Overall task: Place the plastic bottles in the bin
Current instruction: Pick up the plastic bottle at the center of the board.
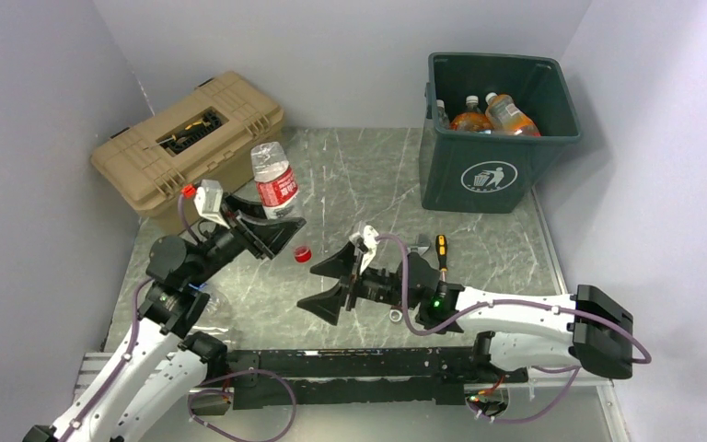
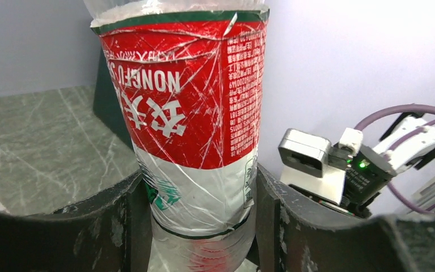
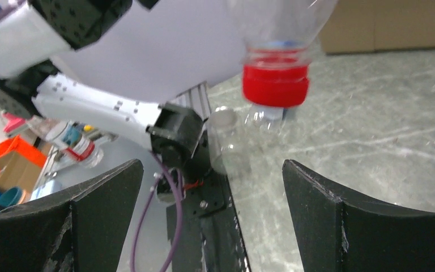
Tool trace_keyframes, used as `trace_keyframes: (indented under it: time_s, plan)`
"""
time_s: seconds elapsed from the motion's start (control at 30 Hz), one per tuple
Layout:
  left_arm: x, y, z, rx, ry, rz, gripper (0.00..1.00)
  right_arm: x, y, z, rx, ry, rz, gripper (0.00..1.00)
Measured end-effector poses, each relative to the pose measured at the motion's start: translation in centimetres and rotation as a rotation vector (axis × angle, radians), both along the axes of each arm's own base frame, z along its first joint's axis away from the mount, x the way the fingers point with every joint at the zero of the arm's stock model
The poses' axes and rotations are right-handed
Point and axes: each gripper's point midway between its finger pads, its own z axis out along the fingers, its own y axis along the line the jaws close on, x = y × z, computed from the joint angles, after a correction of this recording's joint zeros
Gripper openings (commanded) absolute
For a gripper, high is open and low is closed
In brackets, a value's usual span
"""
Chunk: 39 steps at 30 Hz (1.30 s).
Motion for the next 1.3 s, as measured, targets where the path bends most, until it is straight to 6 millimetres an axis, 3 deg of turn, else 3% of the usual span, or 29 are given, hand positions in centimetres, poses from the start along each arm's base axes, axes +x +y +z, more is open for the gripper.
trace_keyframes:
  time_s: [0.3, 0.5, 0.7, 1.13, 1.2, 1.27, 1.3]
  plan:
    - [-2.2, 0.9, 1.9, -0.084, -0.008, -0.018, 0.51, 3.2, 1.2, 3.8, 0.126, -0.062, -0.168, 0.96]
    - [-2.6, 1.0, 2.0, -0.104, 0.027, -0.030, 0.51, 3.7, 1.5, 6.0, 0.171, -0.101, -0.187, 0.91]
    - [-2.7, 0.9, 1.8, -0.116, 0.055, -0.038, 0.50, 3.6, 1.9, 7.9, 0.201, -0.130, -0.173, 0.79]
    - [-2.3, 0.7, 1.4, -0.122, 0.093, -0.046, 0.50, 3.4, 3.0, 6.4, 0.139, -0.126, -0.132, 0.38]
    - [-2.3, 0.7, 1.4, -0.117, 0.088, -0.045, 0.50, 3.4, 3.0, 6.4, 0.133, -0.122, -0.132, 0.26]
    - [-2.3, 0.7, 1.5, -0.117, 0.081, -0.043, 0.52, 3.5, 3.2, 6.4, 0.123, -0.120, -0.133, 0.00]
    - [-2.3, 0.7, 1.5, -0.117, 0.077, -0.042, 0.54, 3.5, 3.2, 6.5, 0.117, -0.119, -0.134, 0.00]
